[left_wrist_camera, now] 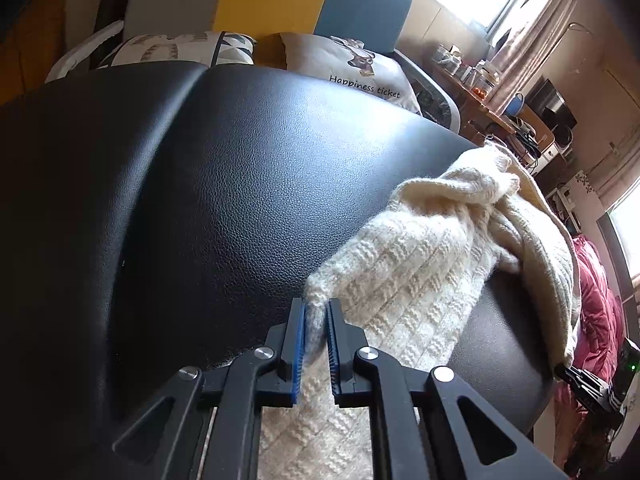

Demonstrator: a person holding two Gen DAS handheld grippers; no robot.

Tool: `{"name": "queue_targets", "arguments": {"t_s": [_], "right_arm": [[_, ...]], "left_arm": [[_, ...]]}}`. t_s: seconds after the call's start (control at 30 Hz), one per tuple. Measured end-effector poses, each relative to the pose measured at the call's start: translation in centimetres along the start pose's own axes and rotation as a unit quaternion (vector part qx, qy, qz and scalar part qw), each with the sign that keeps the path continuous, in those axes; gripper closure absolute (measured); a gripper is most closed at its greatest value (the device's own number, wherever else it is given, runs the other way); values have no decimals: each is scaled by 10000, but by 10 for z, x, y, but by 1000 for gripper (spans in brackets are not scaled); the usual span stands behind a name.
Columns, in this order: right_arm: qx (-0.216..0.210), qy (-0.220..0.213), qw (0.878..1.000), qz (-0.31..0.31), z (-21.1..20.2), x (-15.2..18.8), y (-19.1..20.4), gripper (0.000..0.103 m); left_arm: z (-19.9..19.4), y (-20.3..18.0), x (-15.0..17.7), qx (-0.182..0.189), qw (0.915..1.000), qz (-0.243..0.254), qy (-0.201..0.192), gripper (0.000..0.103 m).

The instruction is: Fold clothes

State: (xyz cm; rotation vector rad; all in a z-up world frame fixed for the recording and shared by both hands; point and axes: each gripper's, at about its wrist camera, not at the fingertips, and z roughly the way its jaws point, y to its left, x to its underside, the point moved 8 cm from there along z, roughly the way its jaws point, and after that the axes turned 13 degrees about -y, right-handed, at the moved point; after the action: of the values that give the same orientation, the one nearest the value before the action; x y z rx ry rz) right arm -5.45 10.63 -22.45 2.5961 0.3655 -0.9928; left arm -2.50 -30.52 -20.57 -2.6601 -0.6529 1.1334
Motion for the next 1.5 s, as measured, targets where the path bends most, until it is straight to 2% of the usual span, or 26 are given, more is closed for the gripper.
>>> {"name": "queue_targets", "arguments": {"t_s": [0.1, 0.2, 0.27, 0.3, 0.37, 0.43, 0.5, 0.53, 0.67, 0.8, 0.83, 0.9, 1.03, 1.1, 1.17, 1.3, 1.33, 1.37, 1.4, 1.5], "right_arm": [[-362, -127, 9982, 457, -7, -14, 2, 88], [-930, -772, 9839, 1316, -37, -52, -7, 93], [-1164, -1356, 9693, 1687, -68, -80, -22, 101], [-1153, -1565, 9647, 1778, -81, -91, -30, 102], [-871, -1758, 9640, 1796, -96, -104, -48, 101], [-494, -1584, 9733, 1583, -95, -97, -58, 101], [-108, -1344, 9824, 1296, -93, -87, -66, 96], [-38, -1196, 9864, 1130, -91, -80, -64, 96], [-295, -598, 9962, 559, -74, -41, -42, 95], [-370, -334, 9968, 626, -52, -20, -42, 94], [-305, -263, 9967, 699, -44, -19, -46, 91], [-241, -99, 9954, 927, -26, -15, -55, 76], [-568, 97, 9898, 1306, -17, -4, -58, 62], [-683, 69, 9893, 1284, -20, 2, -54, 47], [-704, 60, 9901, 1212, -18, 6, -50, 45], [-490, -104, 9962, 707, -7, 5, -39, 43], [-554, -201, 9965, 593, -4, 4, -35, 40], [-645, -300, 9962, 498, -1, 5, -31, 30], [-707, -356, 9957, 476, 0, 6, -28, 24], [-747, -441, 9930, 797, 0, 6, -31, 17]], "left_arm": [[-5, -2, -1, -25, 9999, 48, -114, 94], [-12, -3, -3, -13, 9997, 70, -253, 93], [-17, -2, -7, -3, 9995, 66, -315, 93], [-17, 0, -7, -22, 9995, 57, -325, 93], [-18, 3, -7, -63, 9994, 40, -339, 94], [-18, 6, -7, -99, 9994, -43, -327, 94], [-18, 10, -5, -93, 9994, -182, -288, 94], [-18, 11, -4, -115, 9993, -213, -277, 94], [-16, 12, 3, -191, 9995, -166, -189, 94], [-14, 8, 7, -224, 9996, -64, -128, 94], [-14, 6, 7, -233, 9996, -40, -119, 94], [-13, 4, 7, -245, 9996, -8, -114, 94], [-10, 1, 5, -244, 9997, 42, -92, 94], [-7, -1, 6, -248, 9997, 71, -47, 94], [-3, -2, 6, -269, 9996, 117, -10, 94], [-2, -3, 2, -241, 9996, 122, -30, 94], [-2, -3, 2, -240, 9996, 122, -38, 94], [-2, -2, 2, -239, 9996, 122, -46, 94], [-3, -3, 3, -247, 9996, 152, -60, 94], [-4, -6, 4, -266, 9992, 293, -107, 94]]}}
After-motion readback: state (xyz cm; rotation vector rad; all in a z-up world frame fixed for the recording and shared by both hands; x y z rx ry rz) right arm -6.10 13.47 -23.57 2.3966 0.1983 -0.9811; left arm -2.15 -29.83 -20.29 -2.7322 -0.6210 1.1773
